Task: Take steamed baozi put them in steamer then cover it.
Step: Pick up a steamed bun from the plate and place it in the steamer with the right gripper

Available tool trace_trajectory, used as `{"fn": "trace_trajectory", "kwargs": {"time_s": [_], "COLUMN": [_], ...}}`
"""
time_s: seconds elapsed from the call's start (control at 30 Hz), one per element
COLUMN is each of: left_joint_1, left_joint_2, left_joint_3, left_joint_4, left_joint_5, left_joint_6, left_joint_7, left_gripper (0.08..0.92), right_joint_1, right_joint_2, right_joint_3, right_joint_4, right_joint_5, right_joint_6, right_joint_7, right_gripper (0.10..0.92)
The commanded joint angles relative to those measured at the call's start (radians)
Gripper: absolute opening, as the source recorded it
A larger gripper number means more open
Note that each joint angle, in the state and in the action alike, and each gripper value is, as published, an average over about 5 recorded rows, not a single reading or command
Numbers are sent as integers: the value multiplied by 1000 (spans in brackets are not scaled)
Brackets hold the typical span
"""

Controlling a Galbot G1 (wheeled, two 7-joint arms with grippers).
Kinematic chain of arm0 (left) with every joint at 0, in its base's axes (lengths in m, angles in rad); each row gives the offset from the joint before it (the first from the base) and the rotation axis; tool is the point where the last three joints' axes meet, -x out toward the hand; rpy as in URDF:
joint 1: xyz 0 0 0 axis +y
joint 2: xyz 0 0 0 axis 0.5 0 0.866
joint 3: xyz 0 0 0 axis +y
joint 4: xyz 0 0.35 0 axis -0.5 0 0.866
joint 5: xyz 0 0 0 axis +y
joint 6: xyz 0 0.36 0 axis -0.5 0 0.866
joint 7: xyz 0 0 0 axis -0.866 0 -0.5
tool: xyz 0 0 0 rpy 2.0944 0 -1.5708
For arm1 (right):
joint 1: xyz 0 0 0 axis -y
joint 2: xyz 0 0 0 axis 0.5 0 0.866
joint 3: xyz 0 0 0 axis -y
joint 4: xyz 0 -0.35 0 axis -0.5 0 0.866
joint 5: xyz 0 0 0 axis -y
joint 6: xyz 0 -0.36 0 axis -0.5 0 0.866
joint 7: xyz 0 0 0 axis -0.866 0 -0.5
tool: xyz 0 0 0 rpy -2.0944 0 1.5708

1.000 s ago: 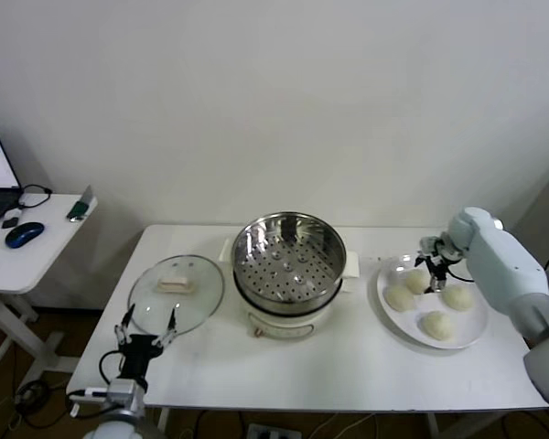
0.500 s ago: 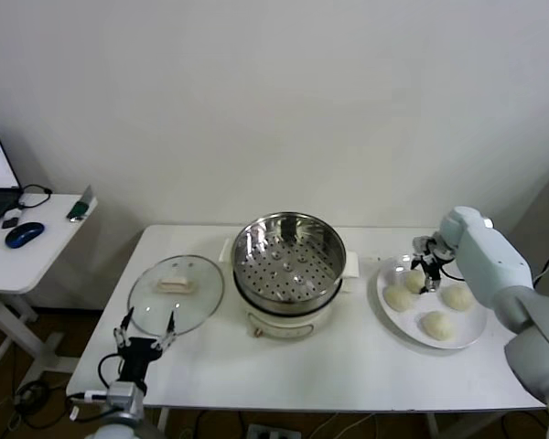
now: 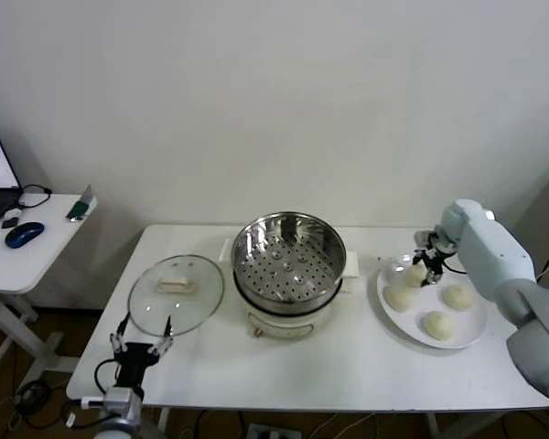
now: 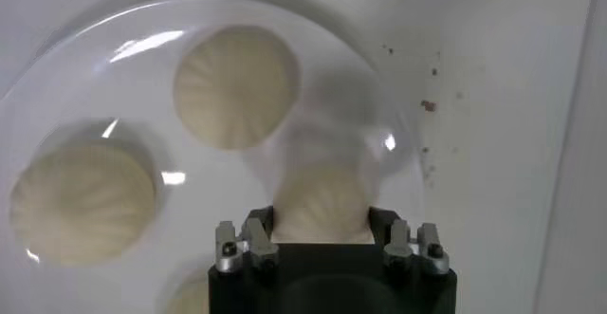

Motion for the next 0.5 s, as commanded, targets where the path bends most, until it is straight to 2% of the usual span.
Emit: {"fn": "trace_trajectory", "kwargs": {"time_s": [0.03, 0.3, 0.5], "left_joint_1": [6, 15, 20], "left_joint_2": [-1, -5, -5], "left_joint_3": [0, 1, -1], "left_joint_4": [-3, -14, -13], "left_joint_5": [1, 3, 4], "left_joint_6": [0, 0, -1], "left_joint_7": [0, 2, 2], "left_gripper": [823, 823, 823], "right_joint_1": [73, 299, 425], "right_joint_2": [-58, -16, 50], "right_joint_3": [-180, -377, -491], "right_joint_4": [152, 235, 381], "right_joint_5": [149, 149, 189], "right_joint_6": [38, 246, 323], "right_joint_7": [-24, -43, -42], "right_gripper": [662, 666, 679]}}
